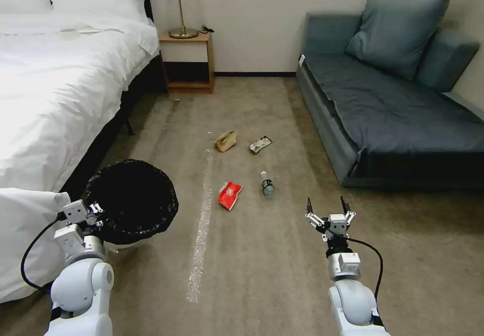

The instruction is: Pick up the trash bin, then pick up the garbage on the floor and place it into the trash bin.

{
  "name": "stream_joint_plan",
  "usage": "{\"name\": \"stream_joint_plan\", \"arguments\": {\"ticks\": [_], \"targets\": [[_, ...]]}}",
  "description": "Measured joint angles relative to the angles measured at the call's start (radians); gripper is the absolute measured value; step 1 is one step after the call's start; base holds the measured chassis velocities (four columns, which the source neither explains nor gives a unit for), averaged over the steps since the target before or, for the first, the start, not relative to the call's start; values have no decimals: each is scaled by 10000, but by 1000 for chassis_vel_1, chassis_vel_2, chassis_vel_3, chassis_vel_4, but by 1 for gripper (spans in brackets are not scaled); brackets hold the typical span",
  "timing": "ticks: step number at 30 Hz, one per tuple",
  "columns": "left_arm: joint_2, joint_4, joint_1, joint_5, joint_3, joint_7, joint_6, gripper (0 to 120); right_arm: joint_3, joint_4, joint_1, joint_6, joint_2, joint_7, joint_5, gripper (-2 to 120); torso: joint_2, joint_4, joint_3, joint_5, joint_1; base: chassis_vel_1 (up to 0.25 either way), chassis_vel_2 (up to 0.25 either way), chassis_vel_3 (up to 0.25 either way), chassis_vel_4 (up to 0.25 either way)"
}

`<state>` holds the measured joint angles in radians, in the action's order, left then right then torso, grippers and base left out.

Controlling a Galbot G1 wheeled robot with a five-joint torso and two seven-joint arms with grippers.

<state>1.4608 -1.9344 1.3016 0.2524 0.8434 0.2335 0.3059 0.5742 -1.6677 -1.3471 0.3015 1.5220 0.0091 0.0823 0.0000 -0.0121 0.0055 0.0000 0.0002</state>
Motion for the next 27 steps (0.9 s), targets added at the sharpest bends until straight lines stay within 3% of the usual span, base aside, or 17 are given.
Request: {"name": "stream_joint_plan", "arguments": {"ticks": [27], "targets": [[0, 54, 2, 159, -6, -300, -239, 4, 335, -255, -50, -4, -243, -992, -494, 100, 1, -1, -2, 0, -2, -11, 9, 9, -10]]}}
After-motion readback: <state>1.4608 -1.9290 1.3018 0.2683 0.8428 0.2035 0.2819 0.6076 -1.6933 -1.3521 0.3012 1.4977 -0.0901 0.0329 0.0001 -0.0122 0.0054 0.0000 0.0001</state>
